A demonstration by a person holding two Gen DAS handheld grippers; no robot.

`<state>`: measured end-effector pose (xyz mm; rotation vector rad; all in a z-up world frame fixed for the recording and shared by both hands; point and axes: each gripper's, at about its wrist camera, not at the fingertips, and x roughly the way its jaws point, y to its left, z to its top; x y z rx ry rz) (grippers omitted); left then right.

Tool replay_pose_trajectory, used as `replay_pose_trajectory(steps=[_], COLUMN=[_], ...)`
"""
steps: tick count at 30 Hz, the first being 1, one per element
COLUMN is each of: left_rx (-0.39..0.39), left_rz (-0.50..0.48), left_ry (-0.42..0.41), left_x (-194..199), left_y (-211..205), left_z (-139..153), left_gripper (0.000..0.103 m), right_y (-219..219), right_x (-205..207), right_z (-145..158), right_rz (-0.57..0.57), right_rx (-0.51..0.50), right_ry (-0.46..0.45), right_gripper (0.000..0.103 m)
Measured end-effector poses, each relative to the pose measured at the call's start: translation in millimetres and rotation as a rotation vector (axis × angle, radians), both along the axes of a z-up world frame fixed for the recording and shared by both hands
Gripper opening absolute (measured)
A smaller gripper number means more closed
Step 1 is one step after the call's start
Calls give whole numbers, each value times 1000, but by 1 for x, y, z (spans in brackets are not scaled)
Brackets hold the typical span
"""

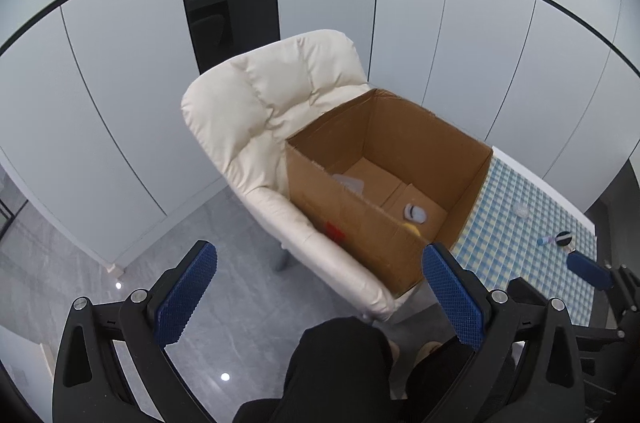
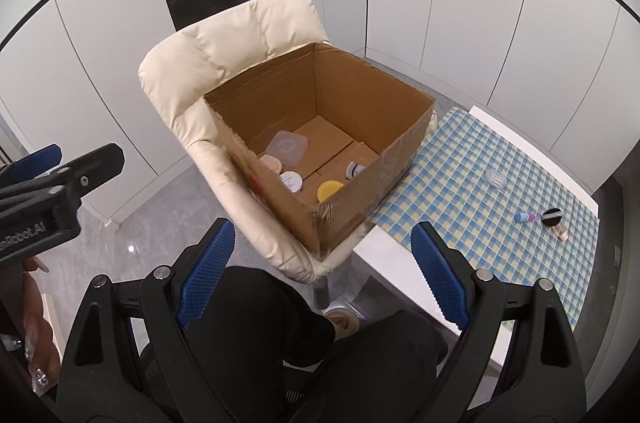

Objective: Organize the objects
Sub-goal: 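Open both grippers and withdraw them from the cardboard box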

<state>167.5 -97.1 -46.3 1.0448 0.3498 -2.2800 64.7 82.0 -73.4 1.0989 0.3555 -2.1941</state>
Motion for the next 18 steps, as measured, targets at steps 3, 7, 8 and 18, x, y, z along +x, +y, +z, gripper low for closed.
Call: replay_pose_trajectory(steps=[3,7,8,18], left_rx=[8,65,78,72], left_rz=[4,2,3,-35], left_ry=[-5,9,11,-21], left_x=[13,28,31,54], left_y=[3,8,9,41], left_z=[-4,-9,-10,-22], left_gripper=[102,102,102,102], right_y=[6,15,17,40], right_x=[14,30,34,58], right_z=[0,-1,-3,-18], right_rz=[7,10,15,21], right_rx=[11,12,10,23], right_ry=[11,14,10,-41], right_gripper=[92,92,92,92])
